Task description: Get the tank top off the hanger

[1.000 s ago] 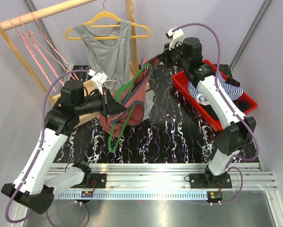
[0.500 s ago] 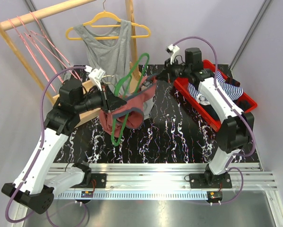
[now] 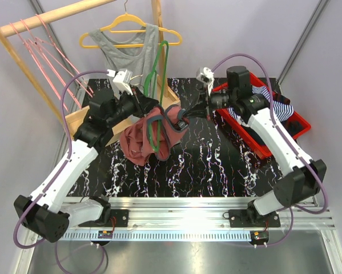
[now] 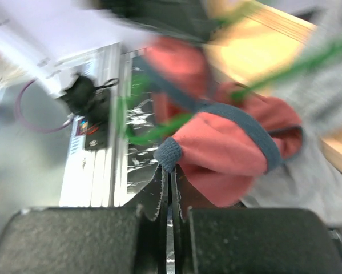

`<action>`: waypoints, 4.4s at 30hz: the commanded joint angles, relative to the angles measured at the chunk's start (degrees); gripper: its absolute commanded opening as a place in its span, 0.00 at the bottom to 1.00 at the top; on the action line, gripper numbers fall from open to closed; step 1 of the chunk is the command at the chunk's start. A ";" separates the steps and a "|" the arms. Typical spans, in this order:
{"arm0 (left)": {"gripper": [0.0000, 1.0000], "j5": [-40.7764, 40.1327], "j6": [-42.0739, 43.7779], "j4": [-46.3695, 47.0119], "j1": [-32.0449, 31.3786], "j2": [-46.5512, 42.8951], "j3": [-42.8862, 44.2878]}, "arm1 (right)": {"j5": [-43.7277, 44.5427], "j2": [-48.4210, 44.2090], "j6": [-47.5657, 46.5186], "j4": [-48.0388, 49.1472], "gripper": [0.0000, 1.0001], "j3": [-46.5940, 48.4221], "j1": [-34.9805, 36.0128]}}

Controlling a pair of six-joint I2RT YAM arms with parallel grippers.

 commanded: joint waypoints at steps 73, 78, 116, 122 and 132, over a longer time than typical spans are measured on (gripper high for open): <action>0.00 -20.41 -10.61 23.54 -6.34 -5.86 -13.01 | 0.99 -2.10 -31.80 -12.11 0.00 1.48 15.31; 0.00 -19.54 -10.35 23.72 -6.43 -5.86 -12.66 | 2.57 -2.80 -34.62 -16.86 0.00 1.31 15.31; 0.00 -5.83 20.67 -1.31 -6.43 -10.78 0.61 | 10.41 -4.82 -37.08 -20.74 0.70 -8.90 1.00; 0.00 3.31 24.89 -12.64 -6.43 -13.06 1.75 | 2.95 -7.10 -52.50 -27.14 0.82 1.74 -0.16; 0.00 15.53 26.57 -27.43 -6.52 -10.43 4.48 | -5.34 1.06 -64.57 -40.76 0.88 23.70 1.94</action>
